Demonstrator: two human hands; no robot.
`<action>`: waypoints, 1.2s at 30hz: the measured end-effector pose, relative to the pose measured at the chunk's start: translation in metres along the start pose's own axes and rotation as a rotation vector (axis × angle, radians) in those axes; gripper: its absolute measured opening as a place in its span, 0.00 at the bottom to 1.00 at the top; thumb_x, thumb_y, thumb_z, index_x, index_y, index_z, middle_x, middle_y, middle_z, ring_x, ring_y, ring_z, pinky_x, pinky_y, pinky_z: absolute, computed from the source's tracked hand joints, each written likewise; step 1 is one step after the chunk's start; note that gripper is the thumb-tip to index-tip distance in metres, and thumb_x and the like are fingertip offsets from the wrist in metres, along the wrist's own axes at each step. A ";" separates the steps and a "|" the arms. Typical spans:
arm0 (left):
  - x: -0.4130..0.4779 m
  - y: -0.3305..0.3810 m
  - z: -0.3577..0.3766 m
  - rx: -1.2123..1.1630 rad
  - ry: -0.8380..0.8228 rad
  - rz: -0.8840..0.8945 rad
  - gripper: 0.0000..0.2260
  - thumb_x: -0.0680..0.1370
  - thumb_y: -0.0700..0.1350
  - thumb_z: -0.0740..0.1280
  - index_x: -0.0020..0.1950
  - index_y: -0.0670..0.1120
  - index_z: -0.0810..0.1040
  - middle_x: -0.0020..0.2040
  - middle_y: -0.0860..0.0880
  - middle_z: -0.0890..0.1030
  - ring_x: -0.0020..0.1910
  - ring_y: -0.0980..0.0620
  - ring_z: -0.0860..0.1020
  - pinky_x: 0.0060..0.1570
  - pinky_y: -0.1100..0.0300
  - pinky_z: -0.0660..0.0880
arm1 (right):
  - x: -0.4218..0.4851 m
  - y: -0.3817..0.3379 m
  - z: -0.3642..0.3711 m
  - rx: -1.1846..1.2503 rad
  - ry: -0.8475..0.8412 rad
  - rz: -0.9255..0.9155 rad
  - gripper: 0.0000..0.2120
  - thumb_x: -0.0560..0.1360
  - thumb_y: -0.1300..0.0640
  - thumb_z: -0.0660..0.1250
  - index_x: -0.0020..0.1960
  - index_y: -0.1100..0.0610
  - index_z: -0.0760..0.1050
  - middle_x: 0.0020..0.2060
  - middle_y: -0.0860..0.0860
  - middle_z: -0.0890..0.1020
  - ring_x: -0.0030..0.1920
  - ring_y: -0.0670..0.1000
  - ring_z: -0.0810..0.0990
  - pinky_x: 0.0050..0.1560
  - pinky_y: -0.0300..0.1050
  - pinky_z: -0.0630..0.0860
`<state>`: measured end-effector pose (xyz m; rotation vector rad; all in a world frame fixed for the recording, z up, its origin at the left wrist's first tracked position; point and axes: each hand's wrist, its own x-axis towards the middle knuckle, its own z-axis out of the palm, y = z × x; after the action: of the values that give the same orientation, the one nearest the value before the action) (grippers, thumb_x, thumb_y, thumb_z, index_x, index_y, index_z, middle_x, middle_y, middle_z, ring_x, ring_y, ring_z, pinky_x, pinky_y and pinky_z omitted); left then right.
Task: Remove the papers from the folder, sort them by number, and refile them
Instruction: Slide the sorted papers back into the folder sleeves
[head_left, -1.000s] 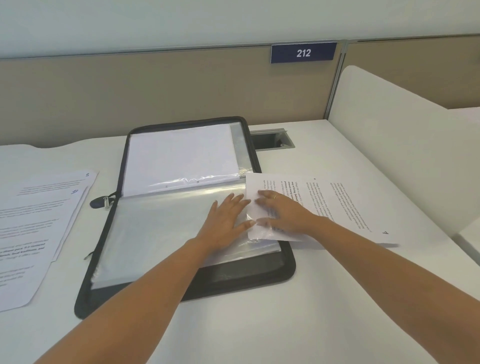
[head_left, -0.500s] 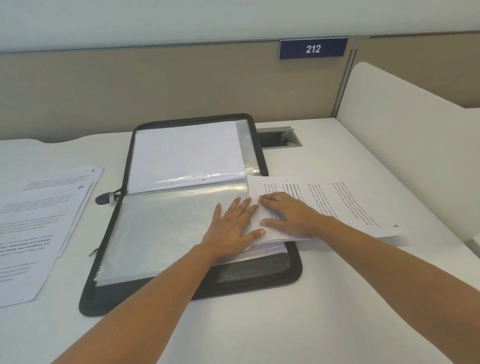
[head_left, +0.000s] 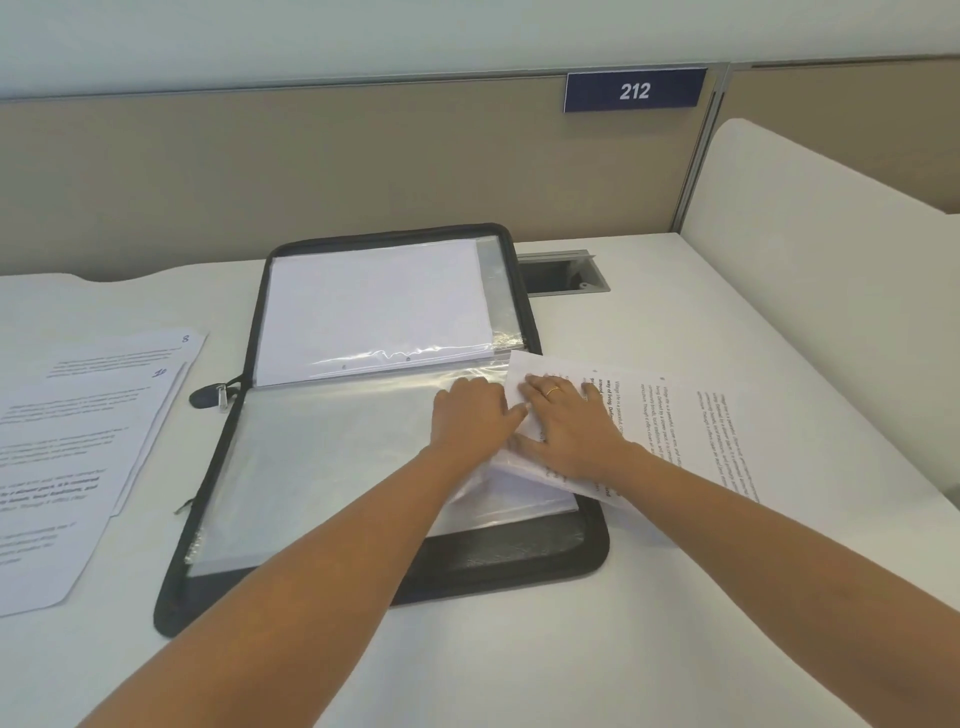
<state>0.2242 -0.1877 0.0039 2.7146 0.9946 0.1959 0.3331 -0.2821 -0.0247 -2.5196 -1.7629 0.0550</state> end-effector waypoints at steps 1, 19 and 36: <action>0.005 0.005 -0.001 0.028 -0.068 -0.038 0.20 0.79 0.59 0.57 0.51 0.44 0.79 0.51 0.47 0.79 0.54 0.48 0.75 0.51 0.54 0.70 | 0.000 -0.001 0.001 -0.006 0.008 0.011 0.46 0.67 0.27 0.38 0.76 0.55 0.55 0.75 0.50 0.57 0.75 0.50 0.54 0.71 0.59 0.52; 0.010 0.006 -0.005 -0.115 -0.057 -0.070 0.13 0.79 0.45 0.55 0.36 0.44 0.69 0.39 0.48 0.75 0.43 0.46 0.75 0.38 0.59 0.66 | -0.001 0.002 0.004 0.145 -0.081 -0.060 0.43 0.73 0.28 0.43 0.78 0.55 0.46 0.77 0.50 0.47 0.77 0.48 0.44 0.74 0.53 0.40; 0.022 0.006 -0.008 -0.270 -0.041 0.019 0.13 0.80 0.44 0.56 0.35 0.46 0.70 0.39 0.47 0.77 0.37 0.50 0.71 0.36 0.59 0.67 | 0.014 -0.016 -0.021 0.233 -0.089 -0.339 0.28 0.75 0.40 0.62 0.63 0.62 0.72 0.55 0.56 0.77 0.59 0.53 0.71 0.63 0.36 0.58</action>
<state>0.2428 -0.1767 0.0142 2.4738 0.8628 0.2575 0.3244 -0.2647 -0.0022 -2.0634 -2.0557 0.3367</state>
